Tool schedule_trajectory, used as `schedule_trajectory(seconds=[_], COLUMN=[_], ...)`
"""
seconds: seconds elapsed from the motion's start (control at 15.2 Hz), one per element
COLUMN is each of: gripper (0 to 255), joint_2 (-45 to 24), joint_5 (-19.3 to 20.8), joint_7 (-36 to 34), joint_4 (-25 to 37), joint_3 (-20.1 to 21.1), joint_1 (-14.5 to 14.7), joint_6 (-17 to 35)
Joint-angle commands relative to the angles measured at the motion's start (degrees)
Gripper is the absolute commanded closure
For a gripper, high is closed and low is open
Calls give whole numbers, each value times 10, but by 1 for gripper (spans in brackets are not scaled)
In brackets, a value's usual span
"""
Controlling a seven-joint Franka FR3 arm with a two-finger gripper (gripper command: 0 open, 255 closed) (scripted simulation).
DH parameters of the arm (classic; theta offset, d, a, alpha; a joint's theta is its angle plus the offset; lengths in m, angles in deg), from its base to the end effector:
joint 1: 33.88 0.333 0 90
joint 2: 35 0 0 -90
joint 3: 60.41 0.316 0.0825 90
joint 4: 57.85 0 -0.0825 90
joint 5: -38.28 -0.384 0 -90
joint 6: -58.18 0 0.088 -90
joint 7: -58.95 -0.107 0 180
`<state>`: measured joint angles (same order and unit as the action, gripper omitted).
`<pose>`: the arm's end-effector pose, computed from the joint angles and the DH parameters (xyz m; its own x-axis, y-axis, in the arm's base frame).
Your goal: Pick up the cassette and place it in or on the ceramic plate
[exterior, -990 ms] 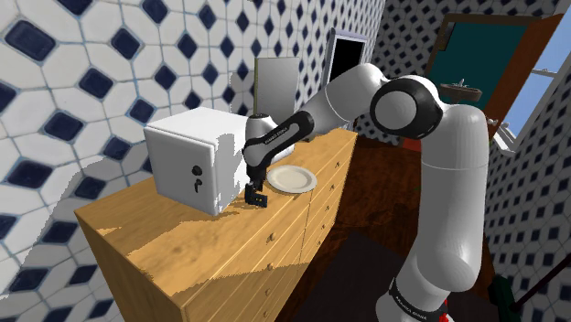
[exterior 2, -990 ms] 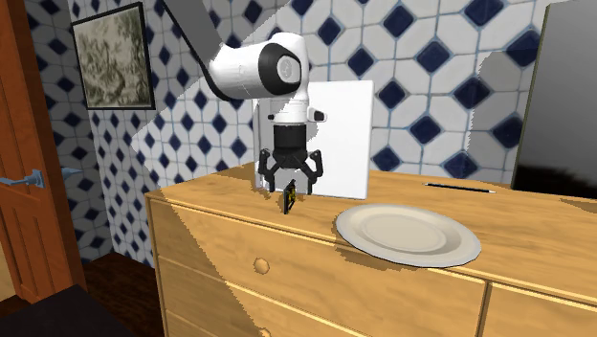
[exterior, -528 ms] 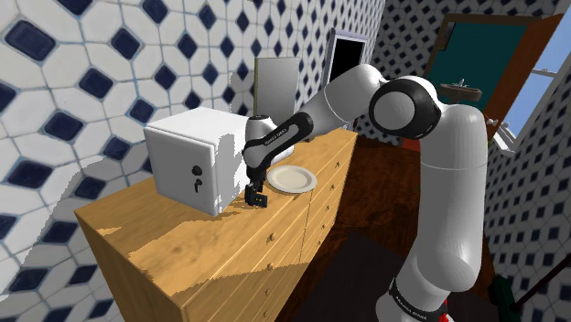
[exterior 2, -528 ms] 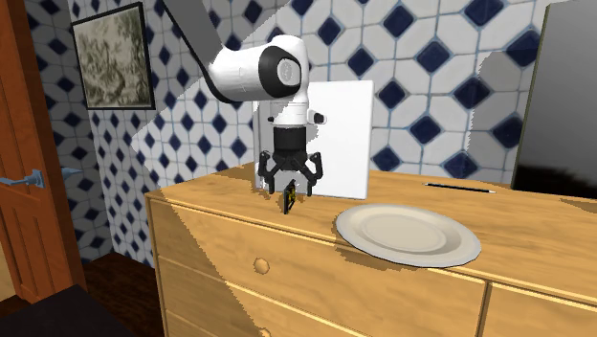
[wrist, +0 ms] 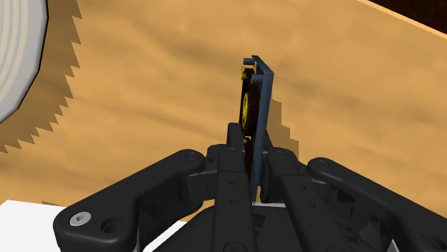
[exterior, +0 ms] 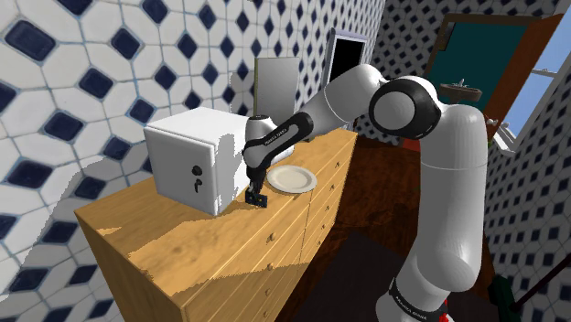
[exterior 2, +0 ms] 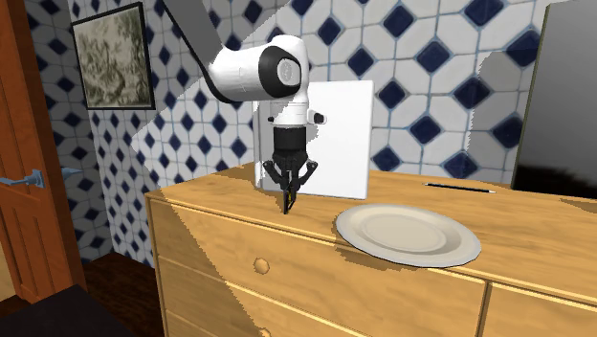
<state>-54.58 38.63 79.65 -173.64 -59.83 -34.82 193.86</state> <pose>0.6007 -0.0040 0.2812 0.9363 0.3511 0.0048 0.3511 -0.9363 0.0028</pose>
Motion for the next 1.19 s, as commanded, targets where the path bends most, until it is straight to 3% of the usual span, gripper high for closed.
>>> schedule_trajectory(seconds=[0.0,1.12], gripper=[255,255], joint_2=[0,70], joint_5=[0,-1], joint_7=[0,1], joint_4=[0,37], joint_3=[0,0], joint_1=[0,0], joint_6=[0,-106])
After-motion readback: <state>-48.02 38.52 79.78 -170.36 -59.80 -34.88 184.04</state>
